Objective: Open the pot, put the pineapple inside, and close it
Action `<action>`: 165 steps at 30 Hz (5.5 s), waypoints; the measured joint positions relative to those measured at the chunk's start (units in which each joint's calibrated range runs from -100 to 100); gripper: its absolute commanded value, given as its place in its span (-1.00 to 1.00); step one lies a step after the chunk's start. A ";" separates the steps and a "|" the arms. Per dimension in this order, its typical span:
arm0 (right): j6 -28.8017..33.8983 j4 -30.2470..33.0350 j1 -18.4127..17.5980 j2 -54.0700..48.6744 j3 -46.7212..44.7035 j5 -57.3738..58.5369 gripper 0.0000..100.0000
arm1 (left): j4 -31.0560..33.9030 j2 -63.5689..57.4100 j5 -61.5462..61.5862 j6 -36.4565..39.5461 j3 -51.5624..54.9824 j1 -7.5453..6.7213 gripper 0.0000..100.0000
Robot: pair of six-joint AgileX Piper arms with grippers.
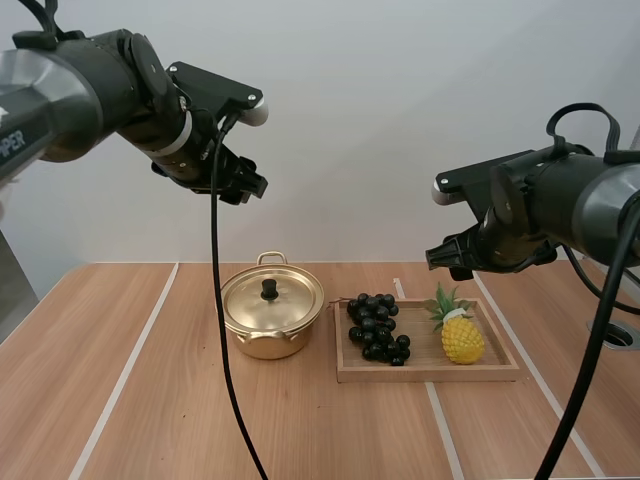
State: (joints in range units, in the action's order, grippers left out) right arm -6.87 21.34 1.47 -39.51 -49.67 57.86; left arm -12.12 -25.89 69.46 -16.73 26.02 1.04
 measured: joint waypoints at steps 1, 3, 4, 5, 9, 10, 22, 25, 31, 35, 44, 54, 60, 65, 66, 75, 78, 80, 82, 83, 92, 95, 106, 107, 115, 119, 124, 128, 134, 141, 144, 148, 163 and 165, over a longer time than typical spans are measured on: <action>0.00 0.00 0.00 0.00 0.00 0.00 1.00 | -0.27 0.69 1.51 -0.36 0.00 0.00 1.00; 0.00 0.00 0.00 0.00 0.00 0.00 1.00 | -0.58 2.91 6.47 -1.55 -0.16 -0.22 1.00; 0.00 0.00 0.00 0.00 0.00 0.00 1.00 | -0.71 4.71 9.59 -2.43 -0.21 -0.51 1.00; 0.00 0.00 0.00 0.00 0.00 -0.16 1.00 | -0.85 6.81 12.23 -3.10 -0.21 -0.72 1.00; 0.00 0.00 0.00 0.00 0.00 -0.16 1.00 | -0.85 15.13 20.26 -4.50 -0.21 -1.57 1.00; 0.00 0.00 0.00 0.00 0.00 -0.16 1.00 | -0.85 16.79 21.18 -4.59 -0.21 -1.73 1.00; 0.00 0.00 0.00 0.00 0.00 -0.16 1.00 | -5.94 20.92 14.87 -5.97 -0.21 -1.73 1.00; 0.00 0.00 0.00 0.00 0.00 -0.16 1.00 | -10.48 20.92 14.56 -8.74 -0.21 -1.73 1.00; 0.00 0.00 0.00 0.00 0.00 -0.16 1.00 | -14.92 20.92 13.89 -11.58 -0.21 -1.73 1.00; 0.00 0.00 0.00 0.00 0.00 -0.16 1.00 | -15.06 20.92 14.23 -11.58 -0.21 -1.73 1.00; 0.00 0.00 0.00 0.00 0.00 -0.16 1.00 | -14.44 21.05 12.08 -11.67 -0.21 -1.73 1.00; 0.00 0.00 0.00 0.00 0.00 -0.37 1.00 | -10.33 26.57 8.08 -12.88 -0.21 -1.73 1.00; 0.00 0.00 0.00 0.00 0.00 -0.59 1.00 | -9.98 28.86 6.51 -12.99 -0.21 -1.73 1.00; 0.00 0.00 0.00 0.00 0.00 -0.59 1.00 | -9.24 30.87 6.18 -12.99 -0.21 -1.73 1.00; 0.00 0.00 0.00 0.00 0.00 -0.59 1.00 | -9.22 31.15 6.01 -12.99 -0.21 -1.73 1.00; 0.00 0.00 0.00 0.00 0.00 -0.59 1.00 | -8.95 31.65 5.88 -13.20 -0.21 -1.73 1.00; 0.00 0.00 0.00 0.00 0.00 -0.59 1.00 | -8.85 31.65 5.29 -14.19 -0.21 -1.73 -0.38; 0.00 0.00 0.00 0.00 0.00 -0.59 1.00 | -8.95 31.65 5.11 -14.91 -0.21 -1.73 -0.98; 0.00 0.00 0.00 0.00 0.00 -0.59 1.00 | -10.31 31.65 6.16 -15.30 -0.21 -1.84 -0.98; 0.00 0.00 0.00 0.00 0.00 -0.59 1.00 | -10.42 31.50 5.99 -15.30 -0.34 -1.91 -0.99; 0.00 0.00 0.00 0.00 0.00 -0.81 1.00 | -10.42 31.50 6.15 -15.30 -0.34 -2.07 -1.00; 0.00 0.00 0.00 0.00 0.00 -1.07 1.00 | -10.42 31.06 7.90 -15.30 -0.61 -2.07 -1.00; 0.00 0.00 0.00 0.00 0.00 -2.07 1.00 | -9.79 21.02 20.15 -14.73 -13.28 -2.07 -1.00; 0.00 0.00 0.00 0.00 0.00 -2.07 1.00 | -9.67 19.71 20.64 -14.73 -14.88 -2.07 -1.00; 0.00 0.00 0.00 0.00 0.00 -2.07 1.00 | -9.32 9.67 17.37 -14.21 -32.10 -2.07 -1.00; 0.00 0.00 0.00 0.00 0.00 -2.07 1.00 | -9.43 5.44 7.16 -13.65 -39.86 -2.07 -1.00; 0.00 0.00 0.00 0.00 0.00 -2.07 1.00 | -10.06 1.52 -11.57 -10.26 -47.49 -2.00 -1.00; 0.00 0.00 0.00 0.00 0.00 -2.07 1.00 | -11.77 -1.01 -28.48 -8.24 -52.81 -2.00 -1.00; 0.00 0.00 0.00 0.00 0.00 -2.07 1.00 | -17.92 -3.79 -47.81 -7.83 -59.55 -2.00 -1.00; 0.00 0.00 0.00 0.00 0.00 -2.80 1.00 | -22.70 -4.66 -57.87 -7.67 -66.46 -2.00 -1.00; 0.00 0.00 0.00 0.00 0.00 -3.04 1.00 | -22.84 -4.66 -58.46 -7.58 -68.44 -2.00 -1.00; 0.00 0.00 0.00 0.00 0.00 -4.00 1.00 | -22.99 -4.66 -59.06 -7.46 -69.55 -2.00 -1.00; 12.34 6.43 0.00 0.00 0.00 -1.87 1.00 | -21.92 -4.66 -53.73 -7.46 -69.55 -2.00 -1.00; 13.49 6.27 0.00 0.00 0.00 1.86 1.00 | -21.92 -4.66 -53.73 -7.46 -69.55 -2.00 -1.00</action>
State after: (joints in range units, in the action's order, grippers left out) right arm 6.62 27.60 1.47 -39.51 -49.67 59.72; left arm -34.05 -30.56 15.73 -24.19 -43.53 -0.96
